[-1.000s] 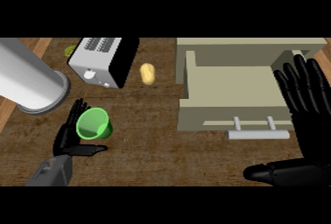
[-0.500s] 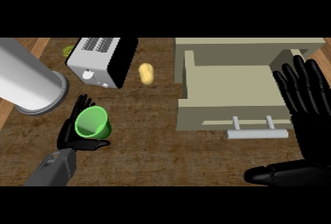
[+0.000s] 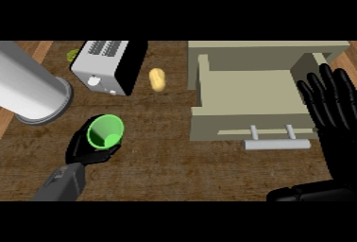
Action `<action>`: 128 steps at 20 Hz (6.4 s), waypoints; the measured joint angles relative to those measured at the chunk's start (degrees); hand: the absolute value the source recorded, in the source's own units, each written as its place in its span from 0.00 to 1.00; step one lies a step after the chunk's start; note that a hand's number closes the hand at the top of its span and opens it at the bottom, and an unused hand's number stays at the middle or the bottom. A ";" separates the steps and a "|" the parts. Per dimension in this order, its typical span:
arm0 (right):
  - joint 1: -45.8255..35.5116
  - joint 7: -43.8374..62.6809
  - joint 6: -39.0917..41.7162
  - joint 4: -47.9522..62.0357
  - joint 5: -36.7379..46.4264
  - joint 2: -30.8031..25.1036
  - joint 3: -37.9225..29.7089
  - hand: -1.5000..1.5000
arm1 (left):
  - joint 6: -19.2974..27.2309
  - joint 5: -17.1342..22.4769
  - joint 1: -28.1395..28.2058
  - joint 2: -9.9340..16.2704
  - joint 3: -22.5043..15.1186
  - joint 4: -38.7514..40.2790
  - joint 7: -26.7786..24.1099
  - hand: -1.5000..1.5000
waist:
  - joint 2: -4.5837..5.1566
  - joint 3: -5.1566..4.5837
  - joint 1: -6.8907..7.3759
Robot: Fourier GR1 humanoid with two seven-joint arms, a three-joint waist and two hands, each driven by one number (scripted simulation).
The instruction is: Pick up the cup, place it into the drawer and close the drawer
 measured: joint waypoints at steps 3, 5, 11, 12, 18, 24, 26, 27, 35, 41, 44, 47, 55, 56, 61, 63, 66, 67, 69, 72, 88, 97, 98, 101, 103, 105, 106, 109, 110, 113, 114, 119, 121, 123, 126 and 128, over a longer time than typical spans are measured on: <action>-0.25 0.13 -0.17 -0.28 0.32 -0.21 -0.22 0.00 | 0.39 -0.03 -0.50 -0.68 -0.35 -1.38 -0.70 1.00 | -0.06 0.01 0.11; 0.03 -0.55 -0.13 0.23 0.77 -0.17 -0.31 0.00 | 1.61 -0.13 -0.47 -1.49 -0.55 -2.39 -1.64 1.00 | -0.10 0.03 0.26; 0.43 -0.60 -0.18 0.23 0.89 -0.04 -0.28 0.00 | 6.91 1.78 3.26 -2.41 1.59 -4.84 -5.44 1.00 | -0.23 0.08 0.68; 0.99 -1.26 -0.03 0.28 1.14 0.05 -0.21 0.00 | 7.83 2.04 4.00 -2.82 1.81 -5.62 -6.06 1.00 | -0.26 0.08 0.75; 0.53 -0.02 -0.47 -0.75 0.79 -0.02 -0.49 0.00 | 10.77 3.77 6.19 -4.56 2.08 -13.20 -6.53 1.00 | -0.47 0.15 1.21; 1.31 -1.25 0.57 0.44 -0.24 -0.81 -2.20 0.00 | 10.13 4.50 8.51 -6.41 -1.02 -23.97 -4.13 1.00 | -0.61 0.18 1.50; 1.26 -1.03 0.80 0.39 -0.75 -1.18 -2.75 0.00 | 10.37 4.58 9.48 -6.99 -2.69 -29.57 -1.58 1.00 | -0.66 0.21 1.63; 0.83 -1.39 0.97 1.18 -0.98 -1.43 -3.28 0.00 | 10.53 4.58 9.90 -7.64 -3.73 -32.37 -0.01 1.00 | -0.68 0.21 1.72; 0.08 -0.56 0.37 1.47 -0.56 -1.06 -2.83 0.00 | 13.97 8.23 8.68 -10.37 -9.26 -52.39 16.81 1.00 | -0.62 0.19 1.50; -0.41 -0.79 0.47 2.08 -0.20 -1.01 -2.57 0.00 | 20.84 10.04 4.39 -11.47 -12.33 -63.32 28.53 1.00 | -0.53 0.18 1.25; 0.32 -1.48 0.54 1.55 0.32 -0.91 -2.49 0.00 | 24.44 9.29 1.34 -11.74 -13.82 -64.77 31.59 1.00 | -0.47 0.16 1.05; 0.42 -1.53 1.36 1.76 -1.11 -1.69 -3.91 0.00 | 27.71 8.56 -2.24 -11.63 -15.02 -66.23 35.63 1.00 | -0.45 0.15 0.93; 0.19 -1.67 0.81 2.60 -0.01 -0.86 -2.80 0.00 | 34.57 6.24 -15.00 -11.39 -16.43 -61.34 41.44 1.00 | -0.35 0.15 0.65; 0.05 -2.22 0.95 3.11 0.25 -0.82 -2.66 0.00 | 35.22 6.43 -16.56 -11.49 -16.82 -59.46 41.20 1.00 | -0.33 0.16 0.57; 0.51 -3.41 1.24 4.14 0.64 -0.60 -2.52 0.00 | 37.37 6.09 -23.24 -11.85 -17.91 -52.09 41.45 1.00 | -0.28 0.16 0.40; 0.87 -3.23 1.32 3.43 0.43 -0.70 -2.66 0.00 | 38.26 6.04 -26.04 -11.91 -18.13 -48.29 40.86 1.00 | -0.24 0.16 0.22; 0.14 -2.85 1.48 3.66 0.08 -1.14 -3.07 0.00 | 41.82 7.06 -30.01 -11.96 -20.60 -43.99 41.04 1.00 | -0.23 0.16 0.01; -0.71 -2.39 1.48 3.96 -0.27 -1.51 -3.51 0.00 | 42.26 7.82 -30.68 -11.97 -21.04 -42.56 40.43 1.00 | -0.22 0.17 0.02; -0.85 -2.34 1.80 4.16 -0.96 -1.77 -3.99 0.00 | 43.13 9.32 -32.39 -11.99 -21.70 -38.47 38.44 1.00 | -0.16 0.16 -0.19; 0.27 -2.63 2.37 3.34 -1.58 -2.03 -4.50 0.00 | 44.03 10.53 -34.75 -12.00 -22.69 -34.37 37.56 1.00 | -0.16 0.17 -0.25; -1.24 -5.31 3.32 6.36 -0.98 -1.35 -3.38 0.00 | 47.95 23.32 -45.49 -12.01 -35.34 -11.99 30.16 1.00 | 0.52 0.20 -2.90; -3.84 -3.69 3.19 6.58 -1.08 -1.08 -1.91 0.00 | 51.45 26.33 -48.03 -12.01 -44.56 -7.59 31.66 0.00 | 0.97 0.24 -4.95; -4.38 -3.52 3.19 6.75 -1.32 -1.18 -2.07 0.00 | 51.79 26.33 -48.06 -12.01 -45.46 -7.16 31.67 0.00 | 1.02 0.25 -5.02; -4.81 -3.59 3.34 6.70 -2.27 -1.11 -2.46 0.00 | 52.32 26.84 -48.67 -12.00 -47.01 -5.92 31.93 0.00 | 1.17 0.26 -5.39; -4.28 -3.76 3.78 6.58 -2.76 -1.13 -2.46 0.00 | 52.95 28.00 -48.67 -12.01 -47.56 -6.43 31.90 0.00 | 1.17 0.25 -5.61; -4.37 -3.98 3.75 6.60 -2.87 -0.92 -2.37 0.00 | 52.68 29.35 -48.40 -12.01 -47.81 -7.05 31.36 0.00 | 1.17 0.25 -5.51; -4.24 -3.86 3.82 6.20 -3.36 -0.86 -2.47 0.00 | 52.58 30.15 -48.07 -12.01 -47.79 -7.63 30.77 0.00 | 1.12 0.24 -5.42; -3.89 -3.82 4.27 6.16 -4.73 -0.63 -2.60 0.00 | 51.69 32.71 -47.51 -12.01 -47.22 -9.33 28.48 0.00 | 1.03 0.22 -4.99; -3.69 -3.35 4.37 5.91 -5.36 -0.68 -2.75 0.00 | 51.16 33.34 -47.60 -12.02 -46.89 -9.79 27.67 0.00 | 0.92 0.21 -4.58; -2.72 -2.61 5.11 5.06 -7.12 -1.00 -3.11 0.00 | 50.25 35.76 -47.75 -12.01 -45.34 -10.94 24.86 0.00 | 0.71 0.20 -3.88; -2.45 -2.52 5.45 4.93 -7.83 -1.30 -3.60 0.00 | 49.64 36.45 -47.79 -12.02 -44.61 -11.27 24.14 0.00 | 0.60 0.19 -3.43; -0.82 -1.91 7.66 3.34 -10.40 -3.28 -5.26 1.00 | 47.78 38.17 -45.50 -11.36 -42.12 -15.22 24.06 0.00 | -0.12 0.17 -0.80; 0.11 -1.64 9.40 2.54 -11.02 -4.95 -5.92 1.00 | 48.19 38.20 -43.82 -10.40 -41.38 -17.90 24.46 0.00 | -0.39 0.15 0.09; 1.58 -1.85 11.00 1.28 -9.43 -6.04 -5.06 1.00 | 48.02 38.42 -42.25 -8.59 -40.50 -20.43 24.98 0.00 | -0.58 0.14 0.73; 2.23 -1.78 12.49 -0.01 -6.17 -7.83 -3.99 1.00 | 48.64 39.04 -39.35 -6.19 -39.13 -24.65 26.34 0.00 | -0.77 0.12 1.51; 3.13 -2.33 13.68 0.06 -4.75 -9.03 -4.24 1.00 | 48.71 39.29 -35.96 -3.86 -38.75 -28.61 27.38 0.00 | -0.89 0.11 2.05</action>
